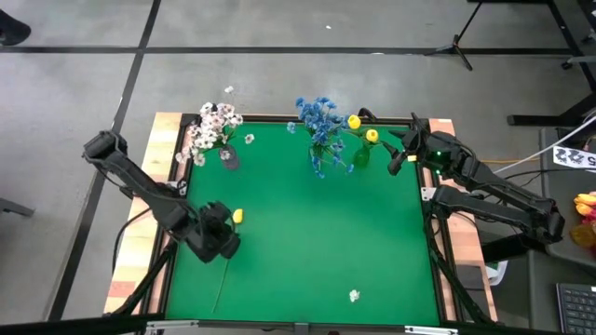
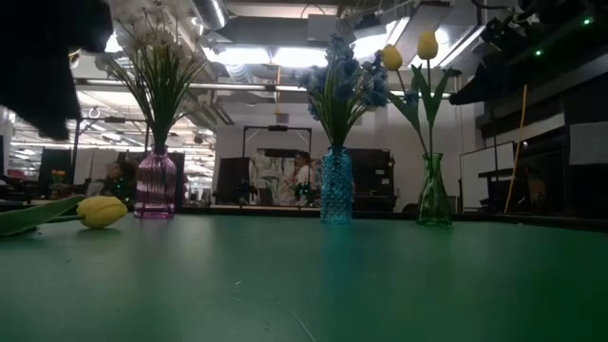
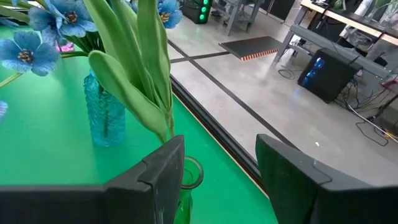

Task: Sort flowers into vase by color
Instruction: Put the yellow flower into the green vase

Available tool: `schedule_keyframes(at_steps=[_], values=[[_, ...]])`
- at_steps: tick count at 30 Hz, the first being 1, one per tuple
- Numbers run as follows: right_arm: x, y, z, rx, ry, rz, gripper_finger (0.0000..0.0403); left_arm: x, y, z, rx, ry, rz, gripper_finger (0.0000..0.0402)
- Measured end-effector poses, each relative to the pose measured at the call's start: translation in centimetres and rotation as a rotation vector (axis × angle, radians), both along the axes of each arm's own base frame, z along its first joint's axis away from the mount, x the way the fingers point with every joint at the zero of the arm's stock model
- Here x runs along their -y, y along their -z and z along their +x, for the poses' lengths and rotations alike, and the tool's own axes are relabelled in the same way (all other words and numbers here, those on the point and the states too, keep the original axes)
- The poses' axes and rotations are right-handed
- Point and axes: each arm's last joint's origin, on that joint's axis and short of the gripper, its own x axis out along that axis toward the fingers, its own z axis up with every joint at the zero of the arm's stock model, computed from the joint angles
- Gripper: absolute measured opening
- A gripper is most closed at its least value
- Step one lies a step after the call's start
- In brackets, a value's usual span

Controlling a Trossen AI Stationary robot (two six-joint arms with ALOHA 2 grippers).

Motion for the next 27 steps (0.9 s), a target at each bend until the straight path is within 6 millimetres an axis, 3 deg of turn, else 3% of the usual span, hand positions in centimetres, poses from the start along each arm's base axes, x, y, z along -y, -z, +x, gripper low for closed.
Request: schedule_keyframes(at_steps=[7, 19, 22, 27], values=[[0.0, 0.0, 0.0, 0.0, 0.0, 0.0, 0.0198, 0.9, 3.7, 0.9, -0.183, -0.053, 0.049, 0.0194], [0.0, 0.0, 0.0, 0.001, -0.001, 0.001, 0.0198, 2.2, 7.6, 2.4, -0.229, -0.102, 0.079, 0.0193], [0.0, 0.0, 0.0, 0.002, -0.008, 0.003, 0.0198, 2.2, 8.0, 2.4, -0.249, -0.104, 0.097, 0.0176], [0.0, 0.0, 0.0, 0.002, -0.008, 0.003, 0.0198, 2.1, 7.9, 2.3, -0.261, -0.106, 0.1, 0.011]])
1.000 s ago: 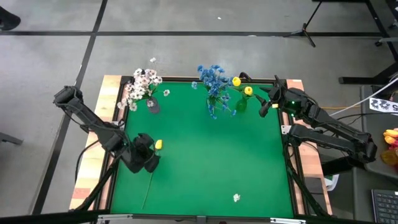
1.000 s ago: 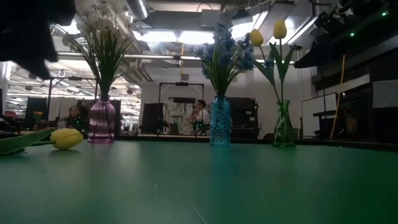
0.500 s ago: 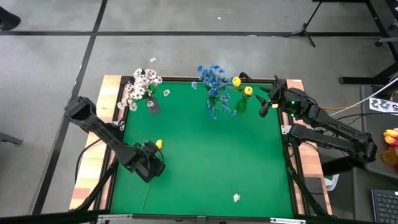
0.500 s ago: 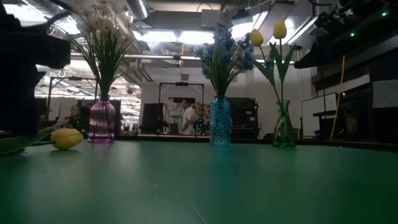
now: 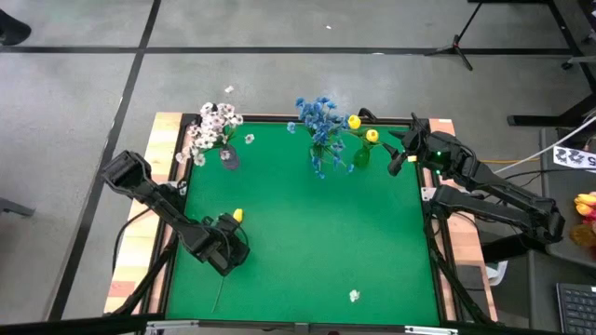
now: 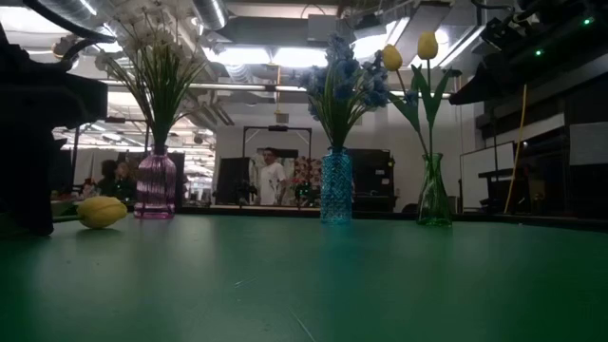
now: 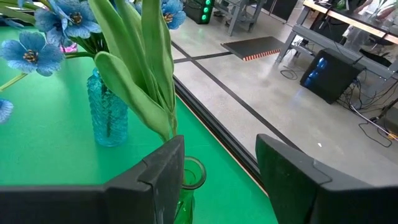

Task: Sort flowers into vase by color
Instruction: Put the yellow flower into the green vase

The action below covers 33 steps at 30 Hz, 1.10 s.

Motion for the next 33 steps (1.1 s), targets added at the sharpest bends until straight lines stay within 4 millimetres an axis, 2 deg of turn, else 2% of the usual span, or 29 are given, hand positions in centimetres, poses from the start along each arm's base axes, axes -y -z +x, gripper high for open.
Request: schedule_keyframes(at_steps=[7, 12, 18, 23, 27, 30, 33], values=[[0.0, 0.0, 0.0, 0.0, 0.001, 0.0, 0.0198, 0.4, -0.7, 0.5, -0.016, 0.046, 0.005, 0.001], [-0.2, -0.2, -0.1, 0.025, -0.028, -0.002, 0.0198, 0.8, -1.6, 1.3, 0.009, 0.091, 0.02, 0.0018], [-0.9, -2.6, -1.1, 0.117, -0.057, -0.053, 0.0198, 1.2, -3.4, 2.7, 0.08, 0.161, 0.067, 0.0009], [-1.6, -4.7, -2.3, 0.2, -0.059, -0.109, 0.0198, 1.1, -6.1, 4.1, 0.182, 0.227, 0.158, 0.0009], [-2.1, -5.4, -3.1, 0.241, -0.075, -0.133, 0.0198, 0.9, -9.0, 5.1, 0.277, 0.284, 0.253, 0.002], [-2.5, -5.7, -3.3, 0.269, -0.16, -0.136, 0.0198, 0.9, -11.8, 5.9, 0.363, 0.329, 0.344, 0.0017], [-3.0, -5.8, -3.2, 0.297, -0.325, -0.125, 0.0198, 1.1, -15.0, 6.8, 0.481, 0.403, 0.445, 0.0008]])
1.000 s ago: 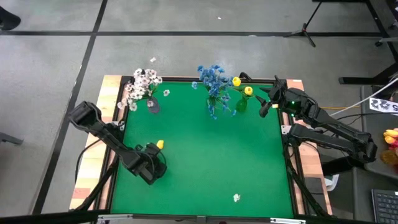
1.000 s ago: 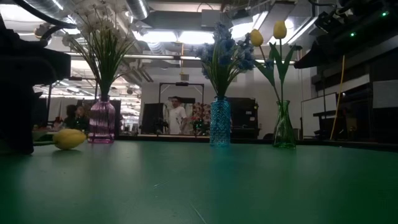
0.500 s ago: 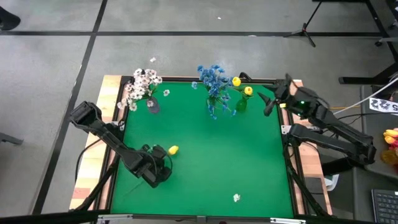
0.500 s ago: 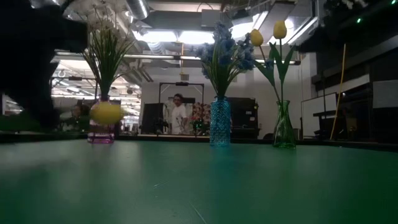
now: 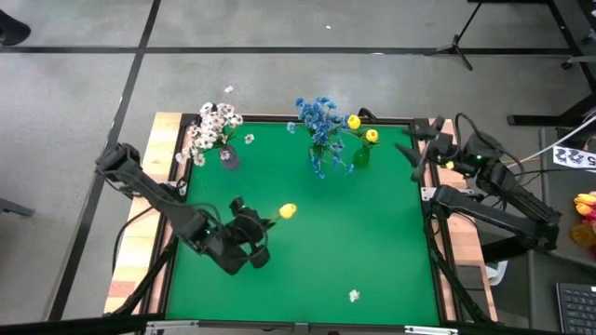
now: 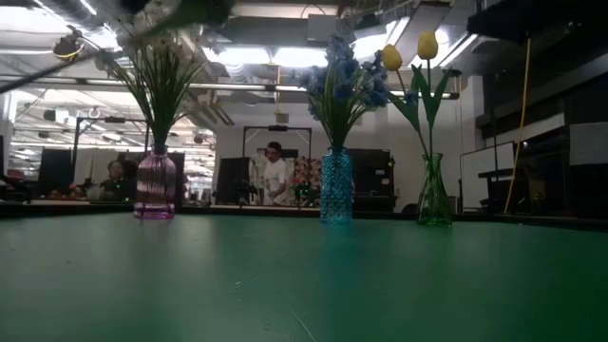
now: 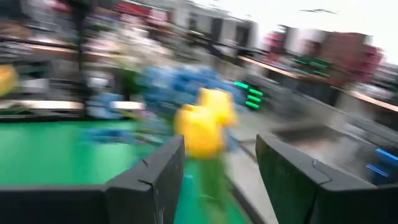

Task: Sort flowers into vase by color
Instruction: Put the yellow flower into the green vase

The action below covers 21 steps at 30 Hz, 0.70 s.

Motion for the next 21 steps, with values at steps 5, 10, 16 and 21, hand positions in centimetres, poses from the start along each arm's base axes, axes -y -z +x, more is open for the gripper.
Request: schedule_keyframes(at_steps=[5, 10, 16, 21], values=[[-0.9, -0.6, 0.2, 0.059, -0.323, -0.014, 0.0198, 0.2, -4.5, 1.7, 0.175, 0.143, 0.234, 0.0006], [-1.1, -1.3, 0.3, 0.114, -0.418, -0.048, 0.0198, -0.8, -8.0, 3.3, 0.336, 0.186, 0.449, 0.0022], [-1.0, -1.0, 2.3, 0.195, -0.451, -0.099, 0.0198, -3.8, -10.2, 5.0, 0.566, 0.344, 0.525, 0.0017], [-1.3, 0.1, 5.8, 0.151, -0.456, -0.113, 0.0198, -6.4, -11.3, 5.9, 0.738, 0.513, 0.538, 0.0008]])
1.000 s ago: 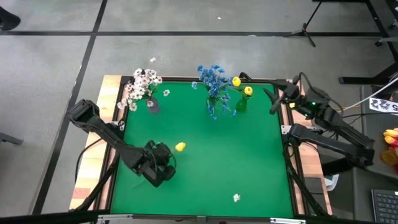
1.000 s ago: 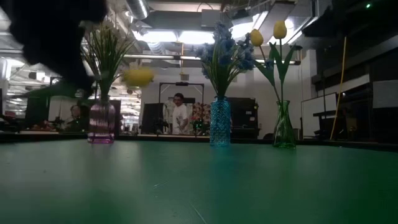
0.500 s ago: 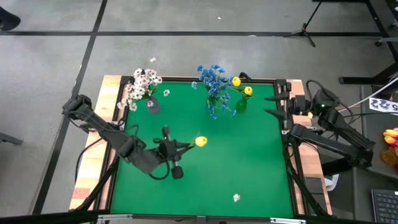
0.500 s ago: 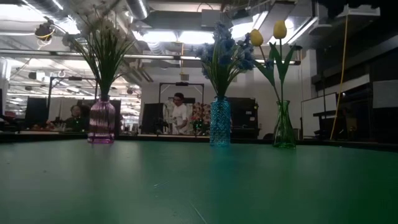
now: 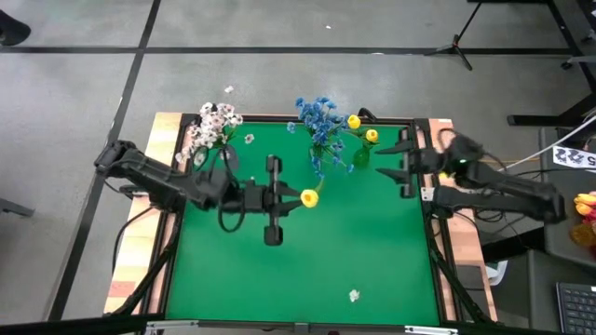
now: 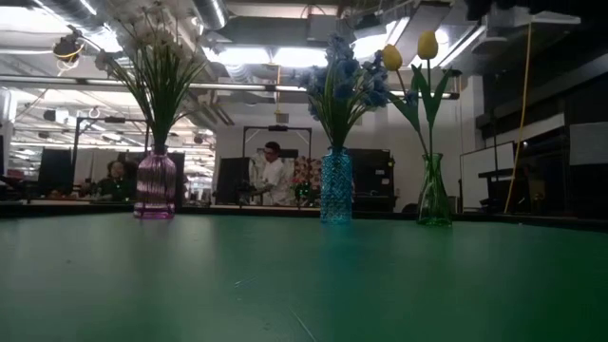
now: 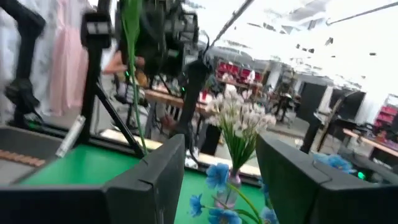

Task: Sort flowers into vase by color
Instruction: Put the yellow flower into the green vase

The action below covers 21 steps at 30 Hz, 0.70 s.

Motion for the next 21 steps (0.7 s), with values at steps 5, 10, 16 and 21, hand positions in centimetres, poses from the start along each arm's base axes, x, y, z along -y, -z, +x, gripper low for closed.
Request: schedule_keyframes(at_steps=[5, 10, 16, 21], values=[[-0.9, 0.8, 4.1, 0.011, 0.03, -0.066, 0.0198, -2.0, -0.3, 0.5, 0.041, 0.071, -0.005, 0.0016], [-1.3, 0.0, 7.5, 0.043, 0.062, -0.116, 0.0198, -3.2, -0.1, 0.9, 0.036, 0.058, -0.049, 0.0025], [-1.7, -1.5, 11.9, 0.018, -0.019, -0.126, 0.0198, -3.3, 0.5, 1.4, 0.015, 0.053, -0.047, 0.0016], [-2.4, -2.7, 14.2, -0.007, -0.122, -0.136, 0.0198, -3.2, 0.9, 1.7, -0.002, 0.045, -0.022, 0.0013]])
